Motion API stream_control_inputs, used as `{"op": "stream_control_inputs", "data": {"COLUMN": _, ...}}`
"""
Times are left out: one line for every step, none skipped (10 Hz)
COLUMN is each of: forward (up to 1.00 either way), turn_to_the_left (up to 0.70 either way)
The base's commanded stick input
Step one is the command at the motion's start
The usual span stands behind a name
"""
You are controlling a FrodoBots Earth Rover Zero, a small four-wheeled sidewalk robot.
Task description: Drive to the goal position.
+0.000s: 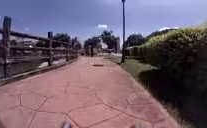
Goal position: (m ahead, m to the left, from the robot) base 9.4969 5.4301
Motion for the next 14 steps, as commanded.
{"op": "stream_control_inputs", "data": {"forward": 0.7, "turn_to_the_left": 0.0}}
{"op": "stream_control_inputs", "data": {"forward": 0.7, "turn_to_the_left": 0.0}}
{"op": "stream_control_inputs", "data": {"forward": 0.7, "turn_to_the_left": 0.0}}
{"op": "stream_control_inputs", "data": {"forward": 0.7, "turn_to_the_left": 0.0}}
{"op": "stream_control_inputs", "data": {"forward": 0.7, "turn_to_the_left": 0.0}}
{"op": "stream_control_inputs", "data": {"forward": 0.7, "turn_to_the_left": 0.0}}
{"op": "stream_control_inputs", "data": {"forward": 0.7, "turn_to_the_left": 0.0}}
{"op": "stream_control_inputs", "data": {"forward": 0.7, "turn_to_the_left": 0.0}}
{"op": "stream_control_inputs", "data": {"forward": 0.7, "turn_to_the_left": 0.0}}
{"op": "stream_control_inputs", "data": {"forward": 0.7, "turn_to_the_left": 0.0}}
{"op": "stream_control_inputs", "data": {"forward": 0.7, "turn_to_the_left": 0.0}}
{"op": "stream_control_inputs", "data": {"forward": 0.7, "turn_to_the_left": 0.0}}
{"op": "stream_control_inputs", "data": {"forward": 0.7, "turn_to_the_left": 0.0}}
{"op": "stream_control_inputs", "data": {"forward": 0.7, "turn_to_the_left": 0.0}}
